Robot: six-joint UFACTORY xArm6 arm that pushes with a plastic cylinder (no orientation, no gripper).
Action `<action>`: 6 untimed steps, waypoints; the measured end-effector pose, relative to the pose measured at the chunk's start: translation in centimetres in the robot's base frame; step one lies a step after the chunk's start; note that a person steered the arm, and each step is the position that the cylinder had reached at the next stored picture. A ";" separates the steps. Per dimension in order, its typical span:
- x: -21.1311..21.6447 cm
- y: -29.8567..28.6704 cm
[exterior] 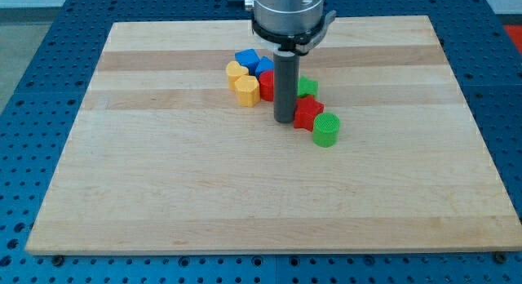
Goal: Point your arm to the yellow heart
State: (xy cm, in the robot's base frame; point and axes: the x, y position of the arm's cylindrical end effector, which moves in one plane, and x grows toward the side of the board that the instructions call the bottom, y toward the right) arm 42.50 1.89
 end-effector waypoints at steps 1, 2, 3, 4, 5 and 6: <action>-0.9 0.3; -1.2 1.8; 0.4 2.1; 1.8 3.3; 1.2 3.9; -0.2 3.9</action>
